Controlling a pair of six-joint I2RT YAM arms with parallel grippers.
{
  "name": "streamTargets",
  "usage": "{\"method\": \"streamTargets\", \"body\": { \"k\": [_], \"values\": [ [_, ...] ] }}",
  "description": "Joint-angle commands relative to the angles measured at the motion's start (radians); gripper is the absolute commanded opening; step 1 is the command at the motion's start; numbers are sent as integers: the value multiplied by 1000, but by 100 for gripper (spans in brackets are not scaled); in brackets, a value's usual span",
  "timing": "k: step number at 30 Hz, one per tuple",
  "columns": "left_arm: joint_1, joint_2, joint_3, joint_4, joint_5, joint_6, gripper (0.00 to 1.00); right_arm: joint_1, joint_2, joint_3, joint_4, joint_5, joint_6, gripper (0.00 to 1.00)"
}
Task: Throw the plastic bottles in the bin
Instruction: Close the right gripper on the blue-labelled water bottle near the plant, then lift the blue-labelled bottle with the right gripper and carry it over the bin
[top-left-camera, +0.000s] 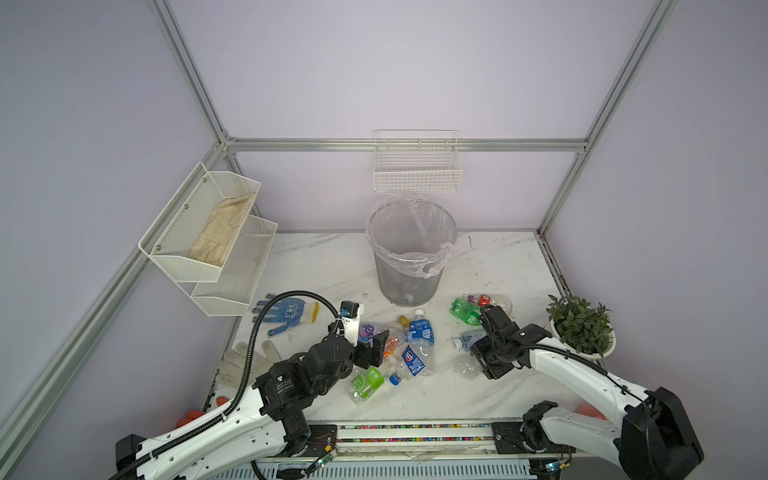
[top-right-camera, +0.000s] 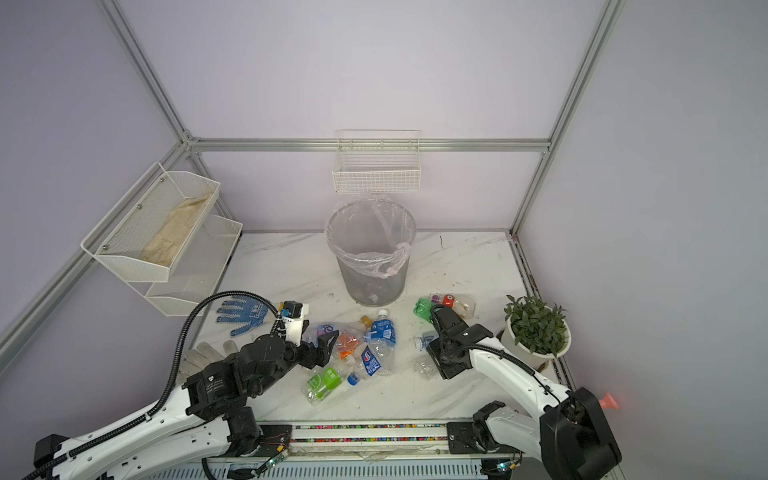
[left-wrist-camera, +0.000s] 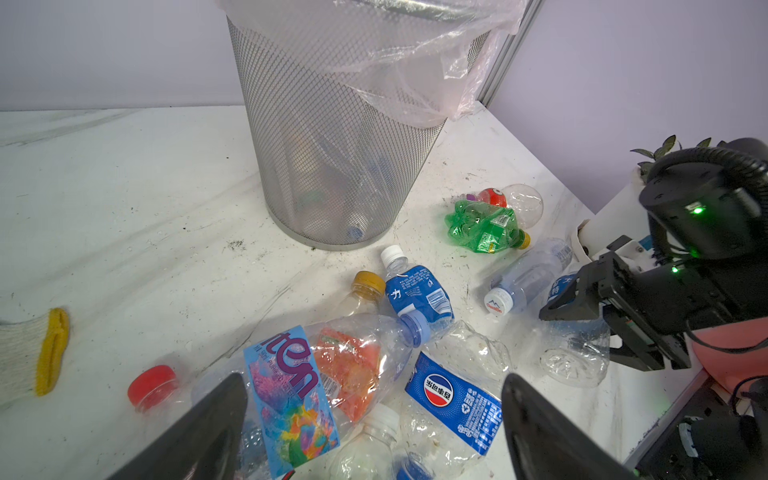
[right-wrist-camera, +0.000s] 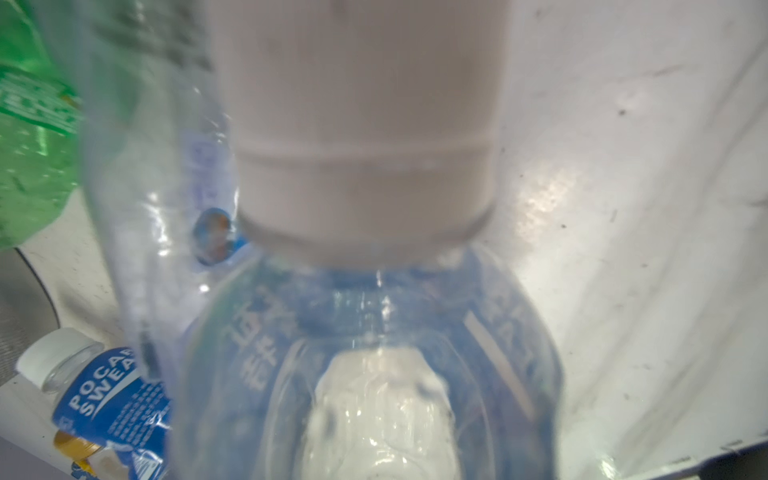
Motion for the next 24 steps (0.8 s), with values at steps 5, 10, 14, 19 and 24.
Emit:
{"method": "streamTargets", "body": {
  "k": [5,10,14,19,24],
  "values": [
    [-6,-6,-26,15,-15,-14,93,-4,-70,99,-167,131,105,31],
    [-7,-16,-27,9,-14,-16,93,-4,-65,169,-203,197,67,29],
    [-6,-26,-33,9,-16,-17,93,-5,-73,228,-225,250,29,26],
    [-6,-30,-33,10,-18,-19,93,-4,-88,283,-264,312,10,22],
    [-6,-34,-33,9,-16,-20,93,-4,-101,332,-263,366,-38,18]
  ]
}}
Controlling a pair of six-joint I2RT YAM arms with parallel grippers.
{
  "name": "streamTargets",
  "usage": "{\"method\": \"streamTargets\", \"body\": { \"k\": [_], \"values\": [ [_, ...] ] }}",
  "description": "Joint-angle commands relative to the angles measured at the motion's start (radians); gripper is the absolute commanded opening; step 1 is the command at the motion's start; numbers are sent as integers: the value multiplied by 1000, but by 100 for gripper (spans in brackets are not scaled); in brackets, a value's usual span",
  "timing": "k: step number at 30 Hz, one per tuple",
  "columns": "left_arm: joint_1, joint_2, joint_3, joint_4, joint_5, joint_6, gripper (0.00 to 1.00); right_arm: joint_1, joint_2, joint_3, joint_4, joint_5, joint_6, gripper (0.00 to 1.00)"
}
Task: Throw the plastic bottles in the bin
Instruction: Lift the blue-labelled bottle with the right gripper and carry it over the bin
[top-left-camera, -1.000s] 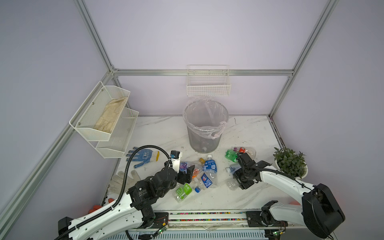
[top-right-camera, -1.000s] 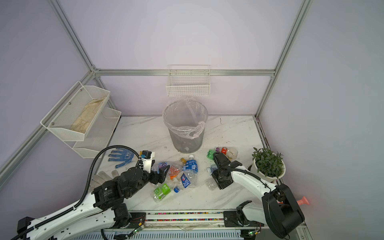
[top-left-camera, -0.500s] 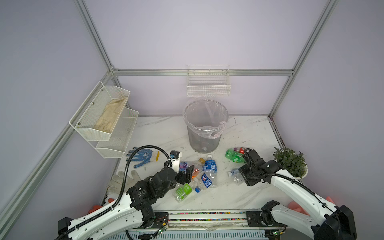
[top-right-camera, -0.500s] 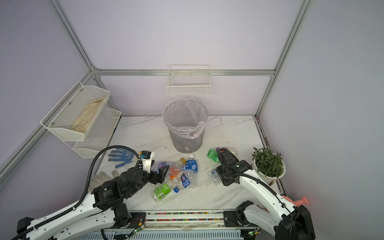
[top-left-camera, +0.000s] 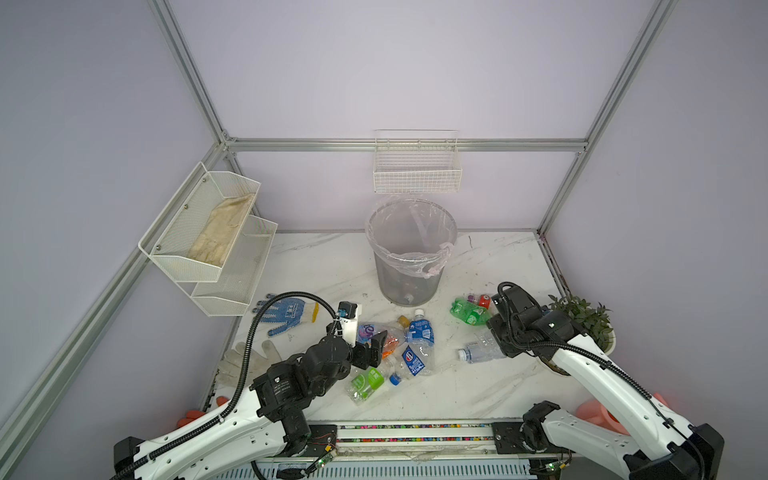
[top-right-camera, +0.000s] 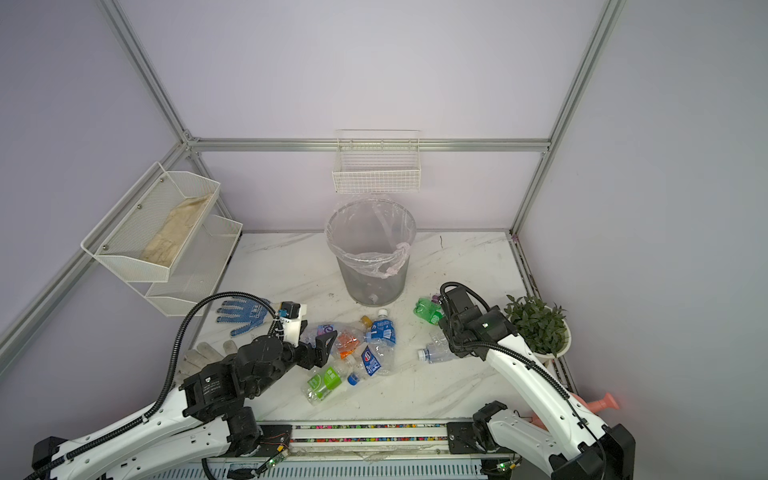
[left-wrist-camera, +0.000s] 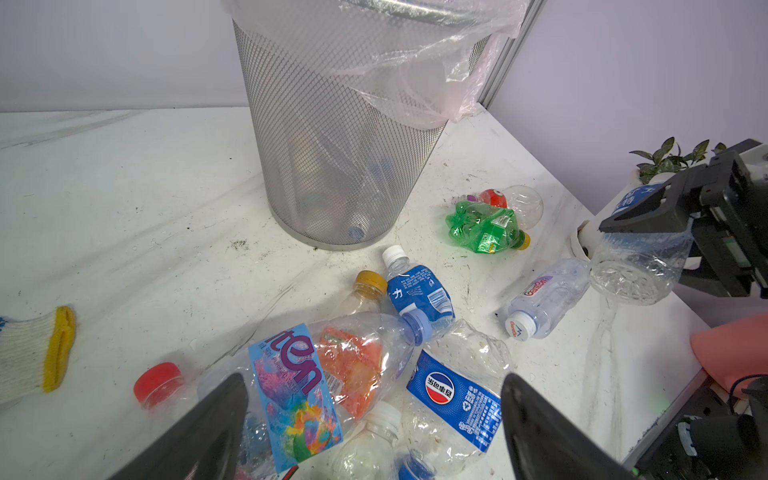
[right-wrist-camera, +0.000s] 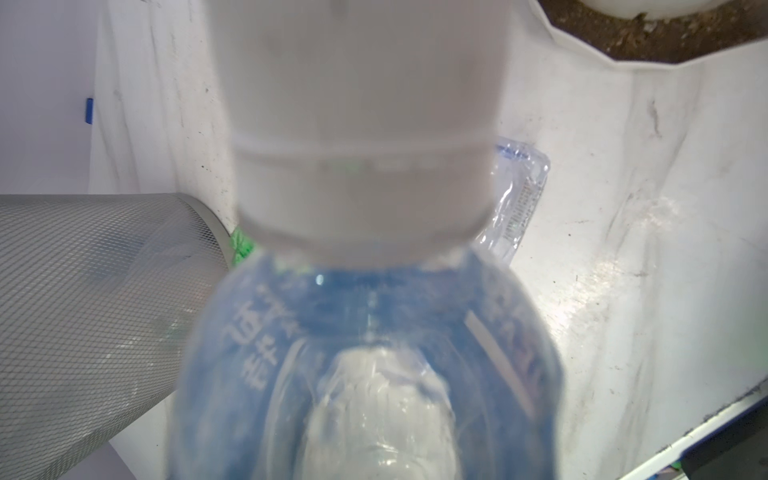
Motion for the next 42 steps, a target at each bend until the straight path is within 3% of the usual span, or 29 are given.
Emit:
{"method": "streamTargets", "body": {
  "k": [1,6,8,11,16,20,22,30,42],
  "values": [
    [-6,-17,-33,23,-14,-20,93,-4,-16,47,-82,86,-21,17],
    [-6,-21,-35,22,-13,-25,93,-5,-13,127,-99,170,-151,15],
    [-6,-21,-35,24,-13,-26,93,-4,-33,156,-17,154,-307,15],
    [-6,-20,-34,23,-14,-28,93,-4,-109,164,164,16,-557,13],
    [-7,-20,-32,24,-16,-34,93,-4,-234,155,372,-151,-719,12],
    [-7,-23,-30,24,-14,-37,93,-5,-165,250,371,-247,-822,10],
    [-7,-28,-30,24,-13,-39,93,-4,-103,321,355,-309,-881,3],
    [-7,-62,-36,14,-8,-49,93,19,32,565,258,-282,-1007,0],
    [-7,-89,-39,-11,-21,-60,93,59,120,686,240,-262,-1042,1]
  ]
}}
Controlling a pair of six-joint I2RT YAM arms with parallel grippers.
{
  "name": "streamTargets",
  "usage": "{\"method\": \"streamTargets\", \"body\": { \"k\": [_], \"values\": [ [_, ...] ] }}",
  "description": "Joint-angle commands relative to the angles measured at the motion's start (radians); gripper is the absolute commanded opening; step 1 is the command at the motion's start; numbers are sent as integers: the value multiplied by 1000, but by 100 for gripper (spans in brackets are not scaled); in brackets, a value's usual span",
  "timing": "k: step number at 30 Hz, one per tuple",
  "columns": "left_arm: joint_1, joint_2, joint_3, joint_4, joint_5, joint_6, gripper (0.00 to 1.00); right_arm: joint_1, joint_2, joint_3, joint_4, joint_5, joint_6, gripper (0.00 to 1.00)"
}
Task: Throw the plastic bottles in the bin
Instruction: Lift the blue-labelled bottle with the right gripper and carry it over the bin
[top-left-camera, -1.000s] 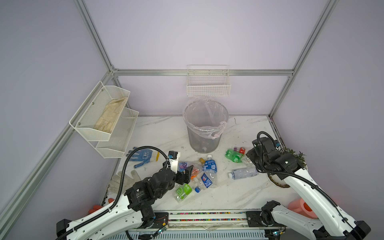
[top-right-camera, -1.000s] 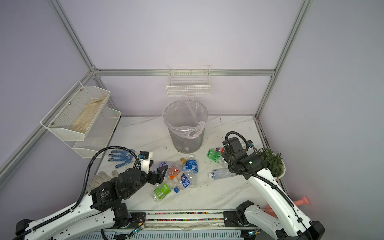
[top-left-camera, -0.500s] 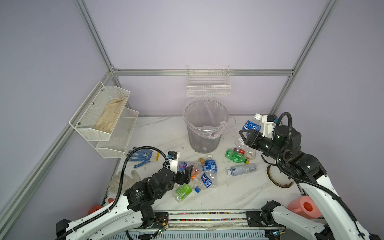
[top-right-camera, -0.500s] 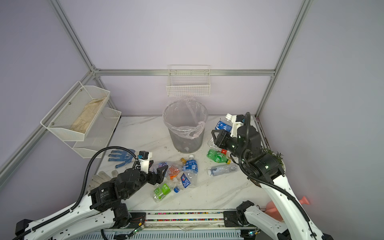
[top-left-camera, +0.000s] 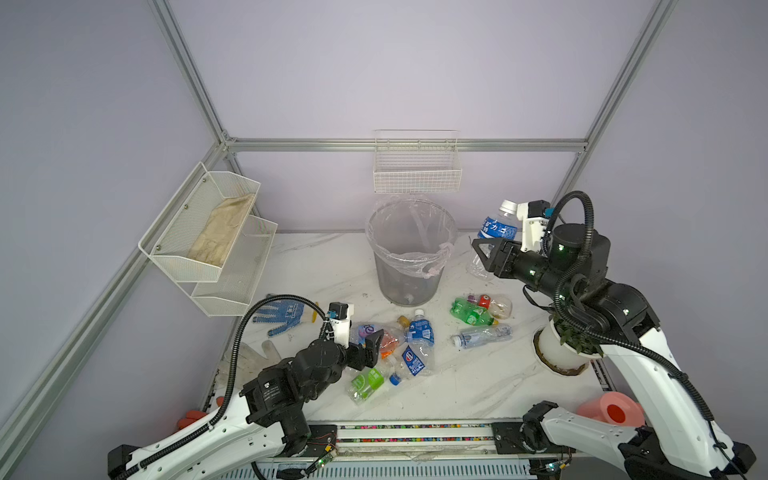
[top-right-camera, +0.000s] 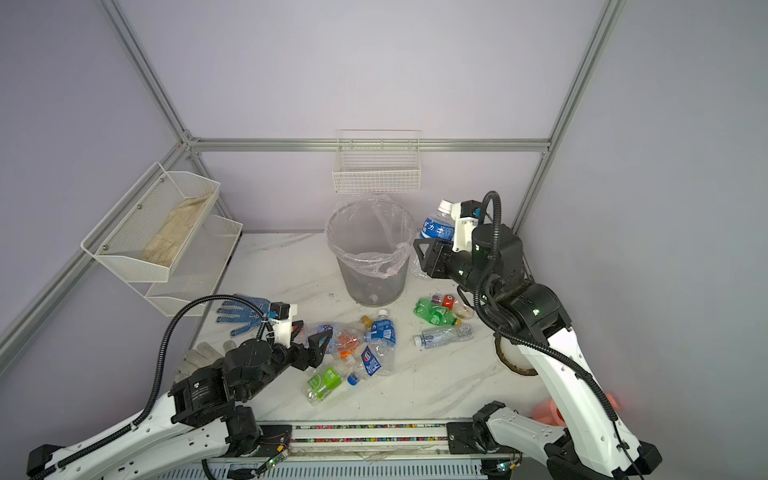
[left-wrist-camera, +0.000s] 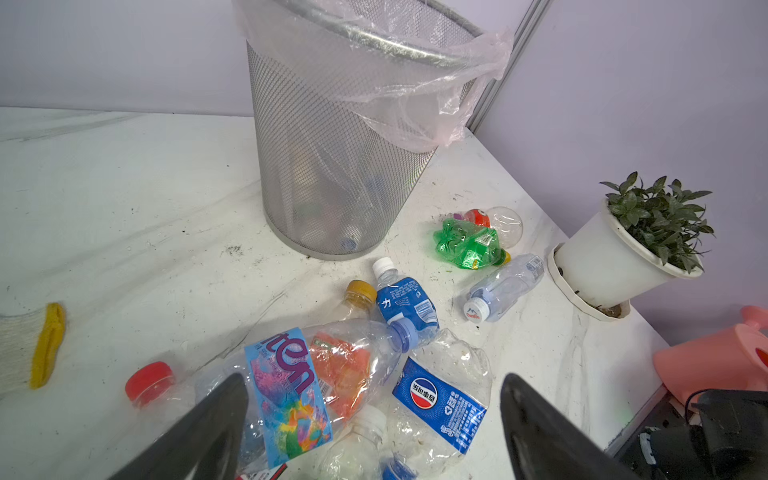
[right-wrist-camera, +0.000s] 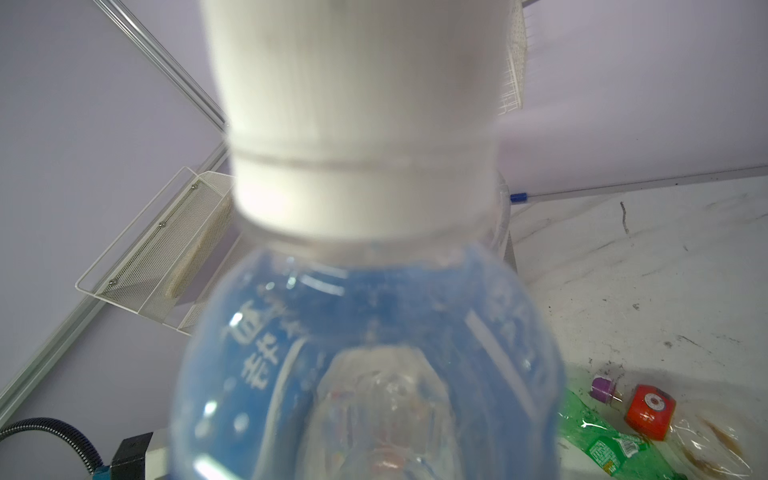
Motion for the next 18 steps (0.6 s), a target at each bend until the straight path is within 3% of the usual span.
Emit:
{"method": "streamTargets", "body": {
  "k": [1,18],
  "values": [
    [-3,-23,-41,3,-23,-20,93,15,24,34,-16,19,-32,1],
    [-2,-91,-71,-35,-44,-31,93,109,180,145,-5,100,-22,3]
  ]
}}
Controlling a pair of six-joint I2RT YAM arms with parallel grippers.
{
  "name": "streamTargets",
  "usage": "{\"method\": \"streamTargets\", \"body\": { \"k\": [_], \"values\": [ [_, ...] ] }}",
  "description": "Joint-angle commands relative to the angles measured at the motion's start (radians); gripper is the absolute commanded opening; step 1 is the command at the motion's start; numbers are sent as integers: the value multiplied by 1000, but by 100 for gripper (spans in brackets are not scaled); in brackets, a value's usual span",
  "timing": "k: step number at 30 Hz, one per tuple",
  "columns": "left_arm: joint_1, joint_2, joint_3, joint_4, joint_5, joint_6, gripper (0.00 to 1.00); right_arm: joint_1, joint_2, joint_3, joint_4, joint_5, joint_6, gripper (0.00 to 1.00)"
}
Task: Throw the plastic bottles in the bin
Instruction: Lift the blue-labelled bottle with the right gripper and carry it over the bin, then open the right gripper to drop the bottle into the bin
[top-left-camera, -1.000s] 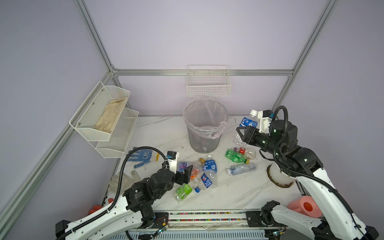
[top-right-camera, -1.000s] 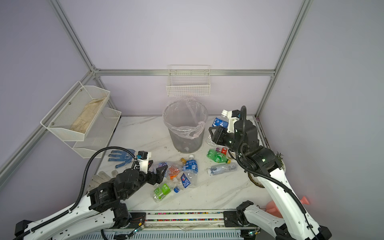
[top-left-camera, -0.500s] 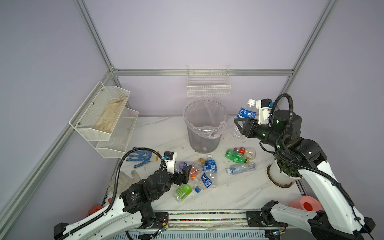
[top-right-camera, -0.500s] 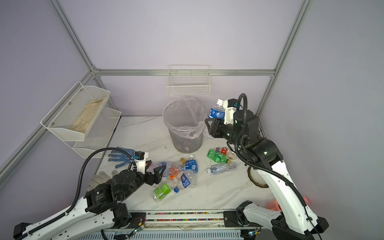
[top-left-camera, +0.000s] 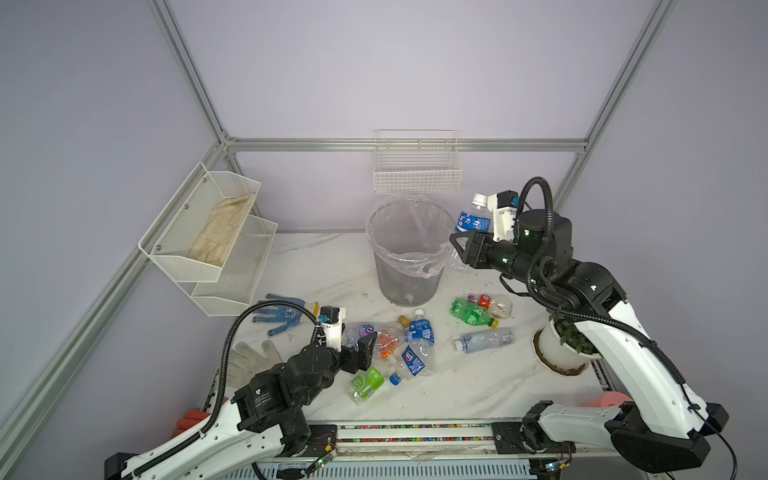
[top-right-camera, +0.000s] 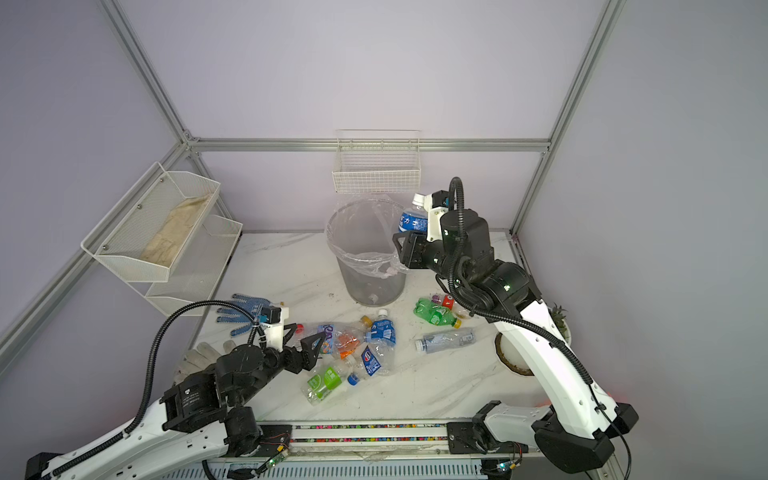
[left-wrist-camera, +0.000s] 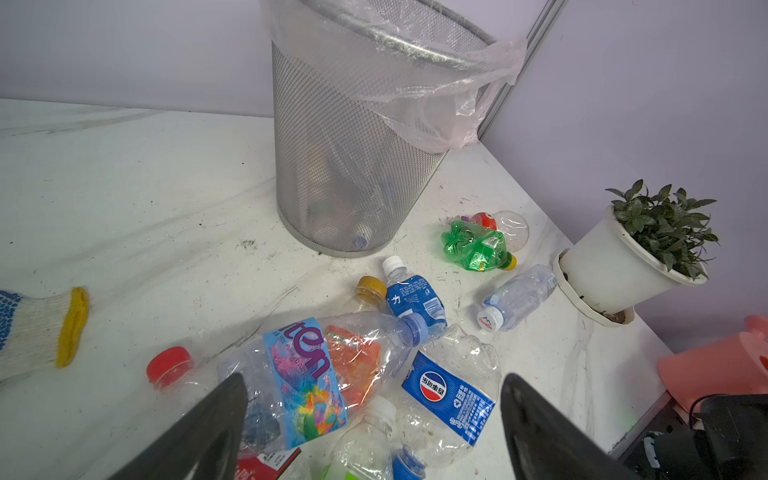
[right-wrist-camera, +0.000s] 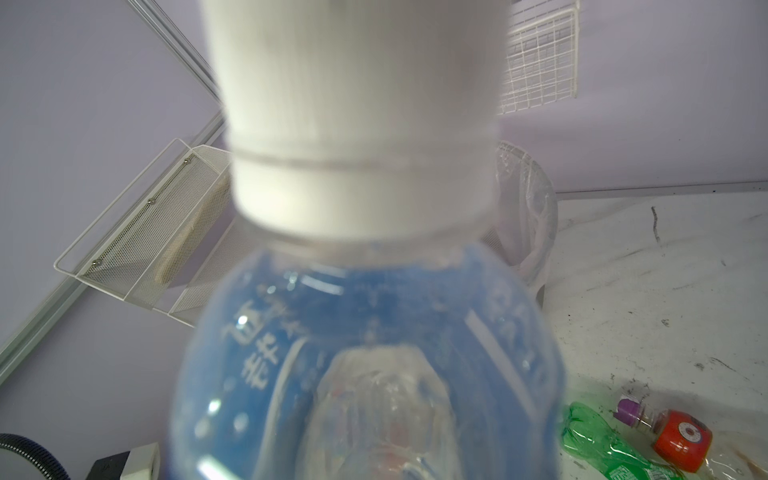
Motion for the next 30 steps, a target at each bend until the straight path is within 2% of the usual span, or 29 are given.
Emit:
{"method": "streamTargets", "body": {
  "k": [1,5,10,12,14,16,18,30],
  "values": [
    [-2,-22,-46,5,-18,-14,93,19,38,43,5,36,-6,4],
    [-3,-38,-46,-17,-15,-20,93,35,112,85,22,43,-8,5],
    [-2,-67,-42,-40,-11,-25,93,42,275,201,24,78,-25,8],
    [-2,-76,-38,-47,-9,-28,93,42,373,304,-30,128,-29,14],
    [-3,-77,-25,-60,-8,-31,93,43,515,466,-160,175,-36,43],
    [-3,-74,-5,-74,-6,-36,93,60,595,579,-244,214,-36,67],
    [-3,-70,11,-87,-5,-39,93,97,587,582,-233,287,-25,97],
    [-2,-22,32,-117,8,-37,93,134,376,324,-87,291,4,97]
  ]
}}
